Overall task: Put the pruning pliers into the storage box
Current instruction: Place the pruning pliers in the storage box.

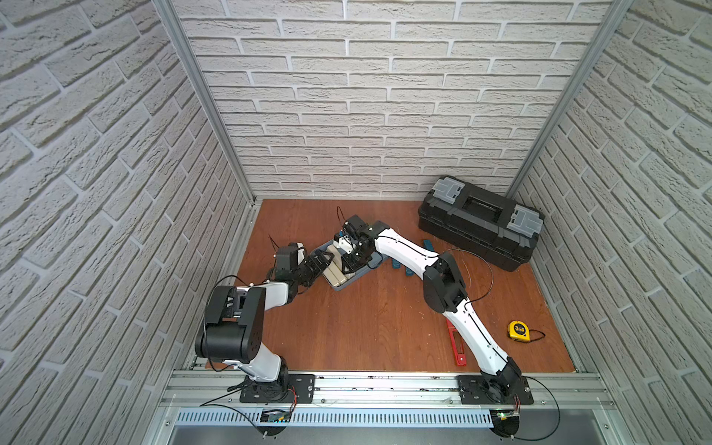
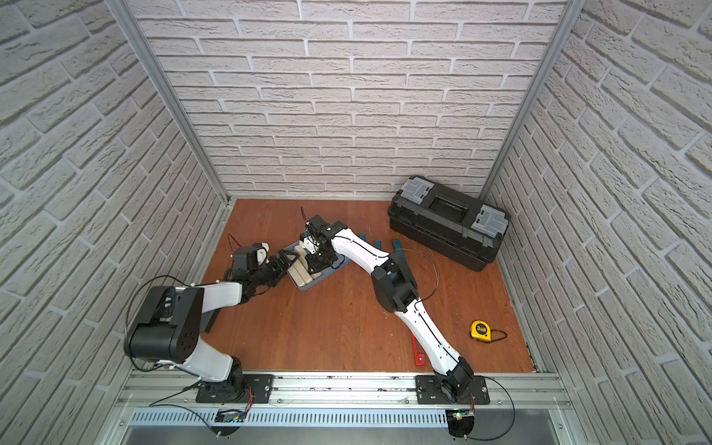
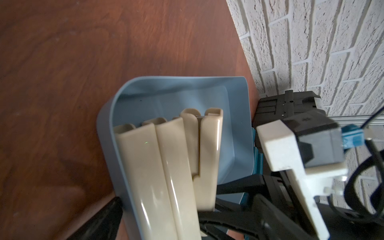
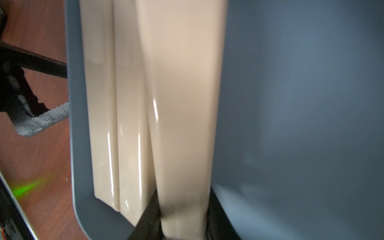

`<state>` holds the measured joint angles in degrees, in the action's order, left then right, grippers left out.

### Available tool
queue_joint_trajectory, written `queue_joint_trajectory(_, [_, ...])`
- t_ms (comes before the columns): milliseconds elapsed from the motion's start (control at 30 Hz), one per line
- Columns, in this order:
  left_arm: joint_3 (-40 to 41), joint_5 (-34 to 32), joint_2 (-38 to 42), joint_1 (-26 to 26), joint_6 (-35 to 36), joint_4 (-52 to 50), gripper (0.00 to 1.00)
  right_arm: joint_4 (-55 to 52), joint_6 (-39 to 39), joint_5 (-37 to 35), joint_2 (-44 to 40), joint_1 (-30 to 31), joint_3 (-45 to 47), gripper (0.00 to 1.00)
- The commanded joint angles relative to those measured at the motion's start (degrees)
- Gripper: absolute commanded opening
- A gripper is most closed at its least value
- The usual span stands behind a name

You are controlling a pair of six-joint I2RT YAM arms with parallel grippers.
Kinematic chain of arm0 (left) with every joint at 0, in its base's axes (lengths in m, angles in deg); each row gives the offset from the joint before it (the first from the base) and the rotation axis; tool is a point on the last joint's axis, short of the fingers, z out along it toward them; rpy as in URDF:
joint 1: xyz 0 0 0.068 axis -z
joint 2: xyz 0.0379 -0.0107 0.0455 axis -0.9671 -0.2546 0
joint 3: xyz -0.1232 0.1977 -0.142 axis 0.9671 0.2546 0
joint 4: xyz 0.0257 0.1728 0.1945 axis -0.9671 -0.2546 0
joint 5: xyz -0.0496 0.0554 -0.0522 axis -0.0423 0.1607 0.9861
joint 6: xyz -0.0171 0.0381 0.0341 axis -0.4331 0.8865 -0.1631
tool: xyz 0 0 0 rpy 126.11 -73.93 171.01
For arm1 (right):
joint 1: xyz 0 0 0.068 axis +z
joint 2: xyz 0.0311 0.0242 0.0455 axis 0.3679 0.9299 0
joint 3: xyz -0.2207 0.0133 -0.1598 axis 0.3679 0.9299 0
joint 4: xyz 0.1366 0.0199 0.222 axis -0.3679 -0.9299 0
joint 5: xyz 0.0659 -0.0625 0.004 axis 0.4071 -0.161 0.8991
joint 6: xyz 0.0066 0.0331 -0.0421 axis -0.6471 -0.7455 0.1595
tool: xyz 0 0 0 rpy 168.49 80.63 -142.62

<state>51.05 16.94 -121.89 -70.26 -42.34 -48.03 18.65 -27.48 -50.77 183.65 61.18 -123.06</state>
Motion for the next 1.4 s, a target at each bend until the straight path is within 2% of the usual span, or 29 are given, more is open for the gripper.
queue_joint_trajectory(0, [0.1,1.4,-0.3,0.7,-0.4,4.2,0.98,-0.1,1.8,0.2,-2.1,1.2,-1.1,0.32])
queue_joint_trajectory(400, [-0.2,1.5,-0.5,1.1,-0.3,3.9,0.98,-0.6,2.9,-0.7,-3.9,1.2,-1.1,0.35])
queue_joint_trajectory(933, [-0.6,1.3,-0.7,1.7,-0.1,3.8,0.98,-0.1,3.6,2.0,-6.9,1.2,-0.7,0.36])
queue_joint_trajectory(1367, [-0.7,1.3,0.2,1.9,0.1,3.0,0.98,2.1,3.8,2.3,-5.7,1.2,2.2,0.37])
